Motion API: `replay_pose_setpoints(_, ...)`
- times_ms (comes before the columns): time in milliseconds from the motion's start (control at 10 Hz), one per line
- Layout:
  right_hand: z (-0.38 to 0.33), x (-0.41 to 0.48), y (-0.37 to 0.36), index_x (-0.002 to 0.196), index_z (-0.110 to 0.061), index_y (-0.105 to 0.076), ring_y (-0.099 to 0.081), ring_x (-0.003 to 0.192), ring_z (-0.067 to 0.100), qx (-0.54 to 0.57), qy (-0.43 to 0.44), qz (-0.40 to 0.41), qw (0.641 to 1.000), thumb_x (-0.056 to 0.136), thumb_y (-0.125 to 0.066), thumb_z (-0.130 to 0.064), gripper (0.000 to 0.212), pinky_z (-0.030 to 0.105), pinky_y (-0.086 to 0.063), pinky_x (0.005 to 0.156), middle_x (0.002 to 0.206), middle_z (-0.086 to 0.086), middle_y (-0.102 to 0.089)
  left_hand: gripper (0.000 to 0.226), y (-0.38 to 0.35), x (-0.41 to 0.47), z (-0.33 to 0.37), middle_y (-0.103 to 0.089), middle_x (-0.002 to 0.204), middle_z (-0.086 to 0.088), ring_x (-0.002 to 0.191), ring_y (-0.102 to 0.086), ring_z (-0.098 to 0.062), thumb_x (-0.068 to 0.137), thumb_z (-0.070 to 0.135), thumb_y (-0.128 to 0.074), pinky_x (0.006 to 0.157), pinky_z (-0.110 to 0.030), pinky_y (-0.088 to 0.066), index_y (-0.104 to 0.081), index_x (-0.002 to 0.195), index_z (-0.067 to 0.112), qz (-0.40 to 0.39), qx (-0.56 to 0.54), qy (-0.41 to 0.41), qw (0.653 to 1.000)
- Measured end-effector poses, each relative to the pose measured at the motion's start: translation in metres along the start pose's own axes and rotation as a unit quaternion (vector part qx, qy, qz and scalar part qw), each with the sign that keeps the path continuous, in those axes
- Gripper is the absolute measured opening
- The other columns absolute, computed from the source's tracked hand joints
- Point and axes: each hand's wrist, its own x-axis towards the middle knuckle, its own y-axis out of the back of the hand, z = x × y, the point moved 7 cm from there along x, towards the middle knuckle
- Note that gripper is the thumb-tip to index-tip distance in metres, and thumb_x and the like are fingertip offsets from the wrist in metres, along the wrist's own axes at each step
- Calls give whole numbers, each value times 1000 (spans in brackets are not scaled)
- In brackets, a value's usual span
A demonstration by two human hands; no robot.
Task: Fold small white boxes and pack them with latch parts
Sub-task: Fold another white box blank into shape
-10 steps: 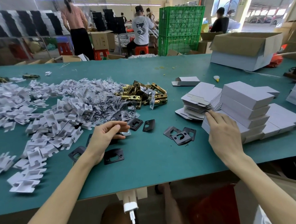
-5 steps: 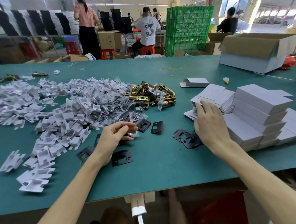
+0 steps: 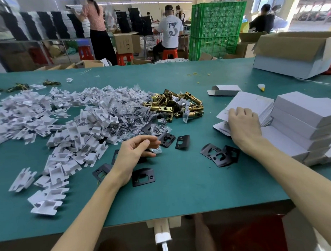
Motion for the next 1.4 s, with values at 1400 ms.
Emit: replay_pose_setpoints(1400,12,-23,30,100,-3,-59,-49,94,36,86,14,-26,996,96,-61,-12,10,36,-35,68,102,21,-63,25,-2,-5,4,-80,107,-10,106,-75,-23,107,3,-50,76,-25,-61,-74,116,5,3,8,6,1000)
